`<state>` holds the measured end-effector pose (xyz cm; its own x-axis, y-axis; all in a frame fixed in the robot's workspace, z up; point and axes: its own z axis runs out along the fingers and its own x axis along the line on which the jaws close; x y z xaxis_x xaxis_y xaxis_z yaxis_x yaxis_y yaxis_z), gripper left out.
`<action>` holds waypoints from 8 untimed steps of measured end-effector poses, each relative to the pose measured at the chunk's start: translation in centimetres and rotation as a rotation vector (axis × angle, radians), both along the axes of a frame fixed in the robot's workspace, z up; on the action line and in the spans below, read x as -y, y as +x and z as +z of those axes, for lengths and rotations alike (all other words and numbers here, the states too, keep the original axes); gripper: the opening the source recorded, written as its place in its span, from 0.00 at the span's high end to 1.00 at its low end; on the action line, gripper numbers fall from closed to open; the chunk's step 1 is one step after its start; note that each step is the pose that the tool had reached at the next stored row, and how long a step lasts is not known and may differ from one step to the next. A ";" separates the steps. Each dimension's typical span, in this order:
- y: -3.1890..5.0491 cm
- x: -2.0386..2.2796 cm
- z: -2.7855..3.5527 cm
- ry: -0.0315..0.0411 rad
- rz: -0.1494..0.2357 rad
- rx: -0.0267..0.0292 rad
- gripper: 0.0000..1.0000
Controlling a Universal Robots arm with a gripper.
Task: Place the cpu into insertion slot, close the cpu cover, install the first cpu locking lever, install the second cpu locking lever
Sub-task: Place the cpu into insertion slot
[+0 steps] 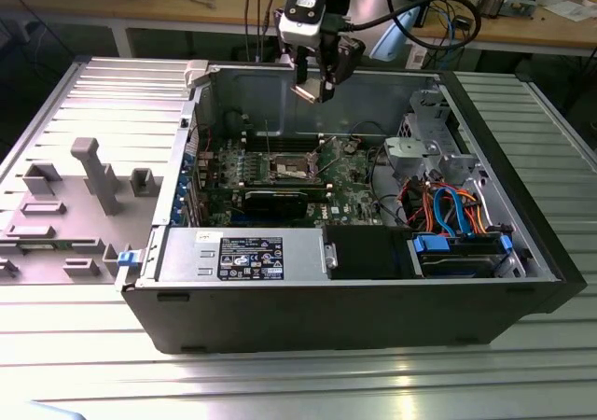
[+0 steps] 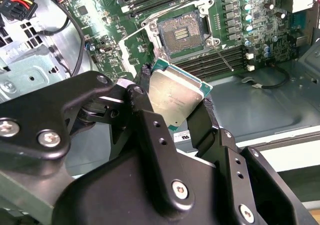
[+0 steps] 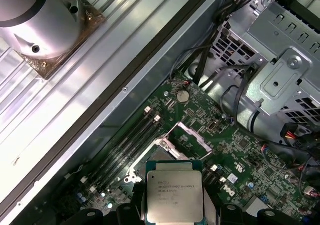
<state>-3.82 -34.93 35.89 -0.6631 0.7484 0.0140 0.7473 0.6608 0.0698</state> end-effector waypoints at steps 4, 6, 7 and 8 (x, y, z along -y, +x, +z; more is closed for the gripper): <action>0.00 0.00 -0.08 -0.0012 -0.030 -0.0001 0.46; -0.01 0.06 -0.14 -0.0014 -0.036 -0.0002 0.46; -0.01 0.10 -0.17 -0.0013 -0.038 -0.0001 0.46; -0.01 0.12 -0.21 -0.0013 -0.039 -0.0002 0.46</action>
<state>-3.83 -35.04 35.68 -0.6331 0.7740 0.0131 0.7728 0.6309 0.0688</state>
